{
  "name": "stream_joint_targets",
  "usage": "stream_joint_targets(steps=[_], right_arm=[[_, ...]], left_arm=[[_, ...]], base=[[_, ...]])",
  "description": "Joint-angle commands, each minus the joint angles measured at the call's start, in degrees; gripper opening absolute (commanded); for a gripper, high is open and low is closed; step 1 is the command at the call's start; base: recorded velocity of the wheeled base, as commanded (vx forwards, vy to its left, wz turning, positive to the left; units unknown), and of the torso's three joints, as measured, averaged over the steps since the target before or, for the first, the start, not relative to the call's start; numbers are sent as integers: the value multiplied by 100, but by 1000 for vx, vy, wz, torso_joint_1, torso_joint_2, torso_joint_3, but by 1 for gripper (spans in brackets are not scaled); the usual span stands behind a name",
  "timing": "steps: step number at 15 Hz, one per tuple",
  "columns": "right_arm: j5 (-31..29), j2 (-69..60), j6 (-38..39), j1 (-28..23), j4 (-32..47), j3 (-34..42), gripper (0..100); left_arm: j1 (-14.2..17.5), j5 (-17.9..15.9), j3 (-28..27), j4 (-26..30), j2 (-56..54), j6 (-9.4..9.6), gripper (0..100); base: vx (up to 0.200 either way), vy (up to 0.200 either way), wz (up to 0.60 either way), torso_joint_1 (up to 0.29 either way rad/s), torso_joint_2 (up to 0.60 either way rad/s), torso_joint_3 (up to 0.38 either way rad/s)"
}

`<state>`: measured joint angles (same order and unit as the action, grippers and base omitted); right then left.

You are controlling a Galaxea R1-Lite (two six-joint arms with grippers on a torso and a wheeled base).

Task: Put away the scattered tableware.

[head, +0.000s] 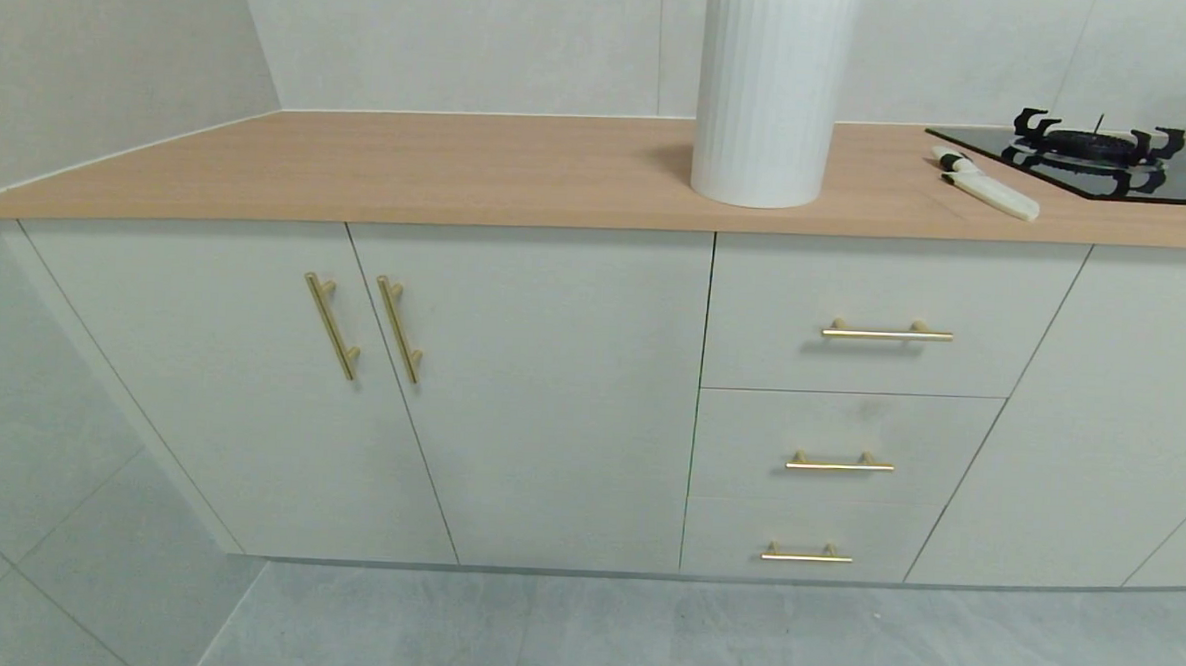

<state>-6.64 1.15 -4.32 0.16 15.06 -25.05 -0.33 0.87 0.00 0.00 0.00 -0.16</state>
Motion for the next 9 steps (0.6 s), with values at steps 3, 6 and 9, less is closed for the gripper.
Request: stream_joint_targets(steps=[3, 6, 9], right_arm=[[286, -115, 221, -7, -1743, 1925, 100], [673, -115, 150, -7, -2200, 2505, 100], [717, -115, 159, -7, -2042, 2505, 100]], left_arm=[[-2, 1, 0, 0, 9, -2, 100], [-2, 1, 0, 0, 9, -2, 100], [-2, 1, 0, 0, 9, -2, 100]], base=[[0, 0, 0, 0, 0, 0], [0, 0, 0, 0, 0, 0], [0, 0, 0, 0, 0, 0]])
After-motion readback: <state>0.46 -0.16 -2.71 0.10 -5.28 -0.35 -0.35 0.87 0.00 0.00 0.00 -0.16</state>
